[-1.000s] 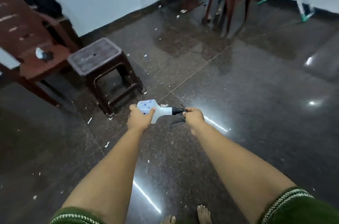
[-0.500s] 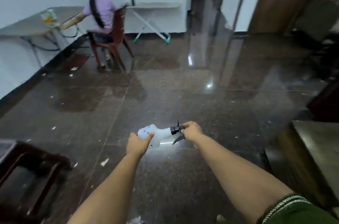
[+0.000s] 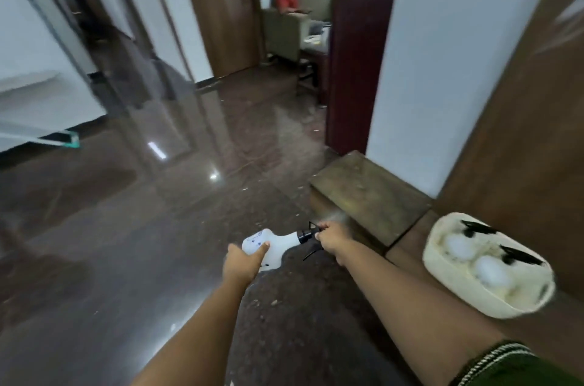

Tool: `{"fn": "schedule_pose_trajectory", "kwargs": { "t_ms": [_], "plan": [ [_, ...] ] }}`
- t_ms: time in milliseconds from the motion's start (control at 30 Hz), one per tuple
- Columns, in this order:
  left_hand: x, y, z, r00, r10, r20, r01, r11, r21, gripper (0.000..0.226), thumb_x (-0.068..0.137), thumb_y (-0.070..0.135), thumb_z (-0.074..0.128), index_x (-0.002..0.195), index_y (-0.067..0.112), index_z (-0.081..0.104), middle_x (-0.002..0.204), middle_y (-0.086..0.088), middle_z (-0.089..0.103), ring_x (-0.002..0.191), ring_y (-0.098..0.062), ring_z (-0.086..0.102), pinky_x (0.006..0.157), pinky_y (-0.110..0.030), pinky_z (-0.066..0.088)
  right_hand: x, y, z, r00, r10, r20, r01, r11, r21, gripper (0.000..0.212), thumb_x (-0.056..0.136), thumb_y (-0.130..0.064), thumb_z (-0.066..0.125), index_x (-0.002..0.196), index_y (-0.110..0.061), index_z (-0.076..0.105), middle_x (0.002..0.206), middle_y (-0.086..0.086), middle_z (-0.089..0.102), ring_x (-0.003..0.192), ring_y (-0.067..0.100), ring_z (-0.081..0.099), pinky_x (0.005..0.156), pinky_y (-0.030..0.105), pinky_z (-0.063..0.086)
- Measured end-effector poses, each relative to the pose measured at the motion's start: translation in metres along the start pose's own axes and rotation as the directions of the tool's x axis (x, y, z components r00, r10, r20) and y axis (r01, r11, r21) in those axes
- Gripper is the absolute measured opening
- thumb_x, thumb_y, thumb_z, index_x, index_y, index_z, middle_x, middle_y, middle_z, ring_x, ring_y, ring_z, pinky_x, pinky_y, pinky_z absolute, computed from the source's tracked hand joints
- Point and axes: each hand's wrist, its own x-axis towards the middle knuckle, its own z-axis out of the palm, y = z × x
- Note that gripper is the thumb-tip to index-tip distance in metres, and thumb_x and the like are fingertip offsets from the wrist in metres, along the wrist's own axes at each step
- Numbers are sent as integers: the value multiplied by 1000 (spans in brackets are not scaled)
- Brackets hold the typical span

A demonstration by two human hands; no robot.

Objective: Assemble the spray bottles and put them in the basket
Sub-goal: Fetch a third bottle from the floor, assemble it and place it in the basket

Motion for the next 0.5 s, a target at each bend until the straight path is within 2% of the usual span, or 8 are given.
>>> {"fn": "schedule_pose_trajectory", "kwargs": {
  "t_ms": [67, 167, 300, 367, 400, 500],
  "plan": [
    [0, 42, 48, 996, 55, 69, -56, 998, 20, 80, 74, 56, 71, 123, -1, 43, 124, -18, 56, 108, -34, 57, 89, -42, 50, 15, 18, -57, 997, 12, -80, -10, 999, 37, 29, 86, -8, 62, 114, -11, 66, 118, 14, 66, 95, 24, 60, 69, 23, 46],
    [-6, 103, 115, 977, 106, 182, -119, 991, 61, 84, 73, 56, 72, 126, -3, 44, 126, -20, 58, 112, -34, 57, 95, -45, 49, 31, 43, -136, 978, 66, -199, -48, 994, 95, 25, 84, -7, 62, 107, -12, 68, 112, 13, 68, 100, 29, 62, 78, 33, 50],
    [-14, 169, 198, 934, 136, 330, -180, 978, 105, 80, 75, 52, 72, 128, -3, 49, 127, -19, 59, 114, -33, 58, 91, -36, 49, 41, 74, -227, 950, 111, -293, -77, 989, 125, 21, 83, -8, 59, 100, -11, 71, 98, 11, 70, 85, 24, 60, 69, 28, 43],
    [-17, 195, 242, 895, 105, 433, -168, 979, 111, 72, 77, 48, 72, 126, -1, 54, 124, -18, 61, 110, -30, 61, 87, -33, 50, 41, 91, -266, 927, 127, -352, -78, 986, 151, 18, 82, -8, 60, 96, -13, 71, 90, 7, 65, 83, 21, 59, 72, 30, 47],
    [-19, 206, 264, 865, 86, 493, -155, 983, 99, 70, 79, 46, 71, 128, 0, 54, 125, -18, 61, 111, -30, 61, 90, -33, 50, 39, 99, -283, 910, 147, -387, -84, 981, 174, 18, 82, -8, 60, 95, -15, 70, 90, 5, 63, 84, 22, 60, 74, 31, 48],
    [-29, 228, 327, 739, 36, 673, -115, 991, 74, 69, 87, 37, 66, 139, 0, 41, 133, -23, 54, 120, -37, 55, 104, -45, 44, 34, 127, -326, 850, 207, -484, -123, 972, 200, 17, 84, -12, 62, 97, -17, 70, 97, 6, 66, 95, 26, 64, 75, 29, 48]
  ]
}}
